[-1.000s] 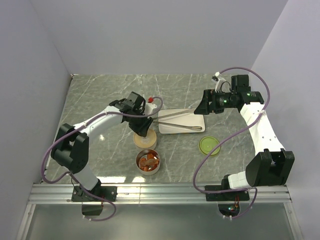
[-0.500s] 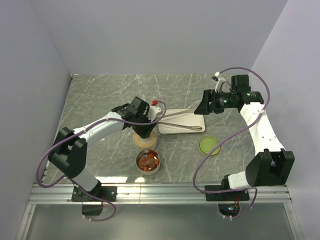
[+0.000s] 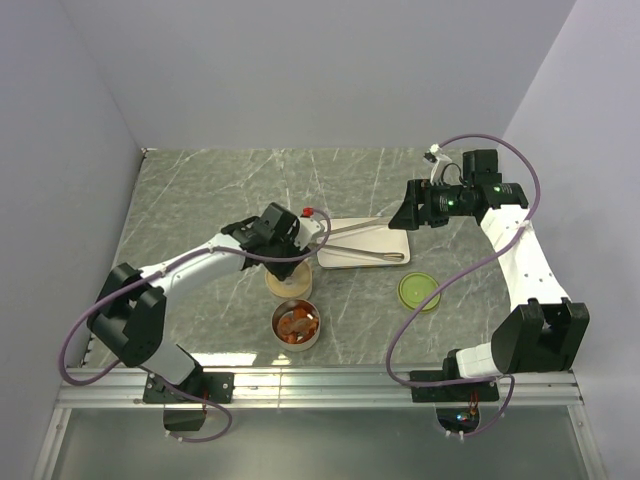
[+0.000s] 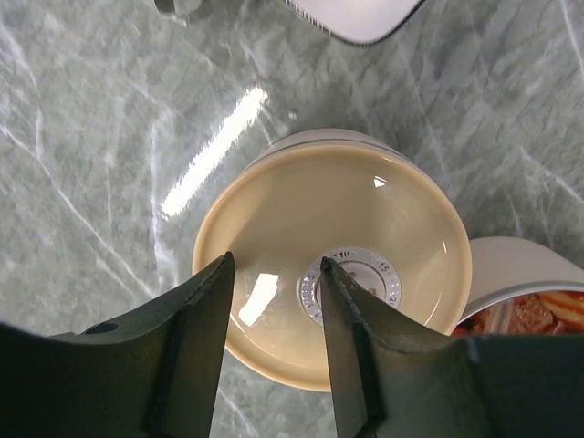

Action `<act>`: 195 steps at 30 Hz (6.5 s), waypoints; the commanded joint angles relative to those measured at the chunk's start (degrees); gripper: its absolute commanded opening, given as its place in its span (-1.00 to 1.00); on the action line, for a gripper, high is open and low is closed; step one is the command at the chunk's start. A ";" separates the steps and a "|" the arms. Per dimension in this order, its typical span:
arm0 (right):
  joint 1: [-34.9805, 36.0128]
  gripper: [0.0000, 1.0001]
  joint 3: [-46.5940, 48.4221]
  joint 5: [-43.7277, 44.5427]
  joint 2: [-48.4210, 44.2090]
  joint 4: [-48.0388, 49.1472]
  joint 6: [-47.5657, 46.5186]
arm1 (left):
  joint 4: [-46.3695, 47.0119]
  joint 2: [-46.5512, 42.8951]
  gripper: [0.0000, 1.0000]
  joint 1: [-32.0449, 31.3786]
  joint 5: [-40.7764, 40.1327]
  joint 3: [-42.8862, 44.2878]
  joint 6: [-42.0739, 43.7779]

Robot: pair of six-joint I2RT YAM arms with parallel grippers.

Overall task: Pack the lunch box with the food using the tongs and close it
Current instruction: Put the lid back on the lunch box, then move the lunch box, then pick up the lid of the lunch box with the right arm

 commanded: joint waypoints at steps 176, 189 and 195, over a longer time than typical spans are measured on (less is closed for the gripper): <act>-9.41 0.06 -12.45 29.17 6.49 -4.41 -16.18 | 0.78 -27.97 0.99 13.39 31.79 14.66 0.29; -9.32 -0.23 -17.12 29.79 16.17 5.44 -12.30 | 4.47 -33.69 0.99 21.03 23.69 6.31 -18.97; -7.83 -0.38 -19.14 31.97 17.13 7.90 -11.60 | 2.62 -33.52 0.99 21.12 21.93 5.87 -16.69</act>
